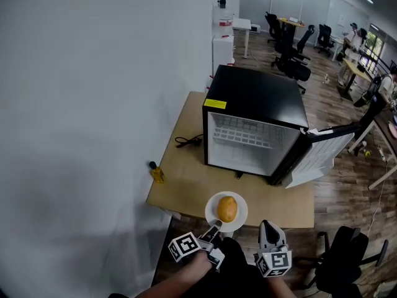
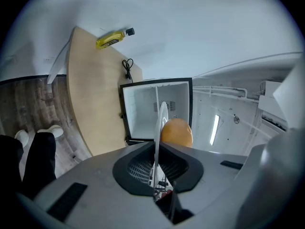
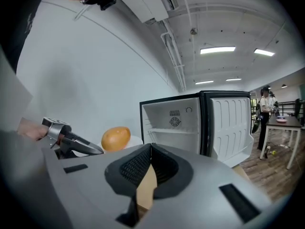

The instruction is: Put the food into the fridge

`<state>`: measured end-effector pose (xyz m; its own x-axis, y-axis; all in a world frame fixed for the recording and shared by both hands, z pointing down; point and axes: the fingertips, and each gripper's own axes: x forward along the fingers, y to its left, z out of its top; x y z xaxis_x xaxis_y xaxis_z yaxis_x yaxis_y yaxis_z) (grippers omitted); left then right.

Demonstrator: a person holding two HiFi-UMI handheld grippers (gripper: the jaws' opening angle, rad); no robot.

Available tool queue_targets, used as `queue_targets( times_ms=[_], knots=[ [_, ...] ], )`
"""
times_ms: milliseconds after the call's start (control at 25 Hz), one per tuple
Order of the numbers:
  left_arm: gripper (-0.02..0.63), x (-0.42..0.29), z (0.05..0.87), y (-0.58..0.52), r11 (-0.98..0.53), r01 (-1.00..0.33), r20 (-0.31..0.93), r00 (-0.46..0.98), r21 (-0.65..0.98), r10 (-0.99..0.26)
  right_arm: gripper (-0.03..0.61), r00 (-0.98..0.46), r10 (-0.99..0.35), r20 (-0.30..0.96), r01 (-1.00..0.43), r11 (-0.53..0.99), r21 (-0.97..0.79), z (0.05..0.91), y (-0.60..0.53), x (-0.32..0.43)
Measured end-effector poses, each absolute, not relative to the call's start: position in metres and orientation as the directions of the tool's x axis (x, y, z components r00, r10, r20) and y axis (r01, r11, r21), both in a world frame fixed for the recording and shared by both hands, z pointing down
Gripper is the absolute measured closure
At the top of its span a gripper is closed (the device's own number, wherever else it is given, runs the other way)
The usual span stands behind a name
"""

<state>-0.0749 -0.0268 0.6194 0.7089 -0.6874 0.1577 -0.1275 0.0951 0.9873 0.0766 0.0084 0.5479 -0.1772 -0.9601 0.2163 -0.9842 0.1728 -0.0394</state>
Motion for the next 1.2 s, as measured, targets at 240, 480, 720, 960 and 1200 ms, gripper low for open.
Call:
queue_targets(
  times_ms=[240,480,720,960,1200],
  knots=[
    [0.586,-0.084,0.612,-0.084,0.078,-0.151,0.161,0.692,0.985,-0.704,0.518,-0.204,-0.958,0.2,-0.979,0.198,-0.05,0.548,-0.038,0.071],
    [0.586,-0.079,0.61,-0.136,0.078,-0.155,0.164,0.686,0.985,-0.709,0.518,-0.205,-0.959,0.196,-0.979,0.198,-0.051,0.543,-0.092,0.087],
    [0.586,-0.052,0.609,-0.179,0.074,-0.142,0.153,0.701,0.987,-0.696,0.518,-0.249,-0.954,0.167,-0.969,0.244,-0.052,0.534,-0.139,0.093],
    [0.586,-0.031,0.605,-0.223,0.082,-0.137,0.156,0.707,0.987,-0.69,0.518,-0.263,-0.949,0.172,-0.964,0.252,-0.082,0.537,-0.182,0.095],
    [0.586,-0.014,0.601,-0.264,0.084,-0.144,0.161,0.694,0.986,-0.702,0.518,-0.285,-0.947,0.149,-0.958,0.276,-0.083,0.528,-0.222,0.104]
  ],
)
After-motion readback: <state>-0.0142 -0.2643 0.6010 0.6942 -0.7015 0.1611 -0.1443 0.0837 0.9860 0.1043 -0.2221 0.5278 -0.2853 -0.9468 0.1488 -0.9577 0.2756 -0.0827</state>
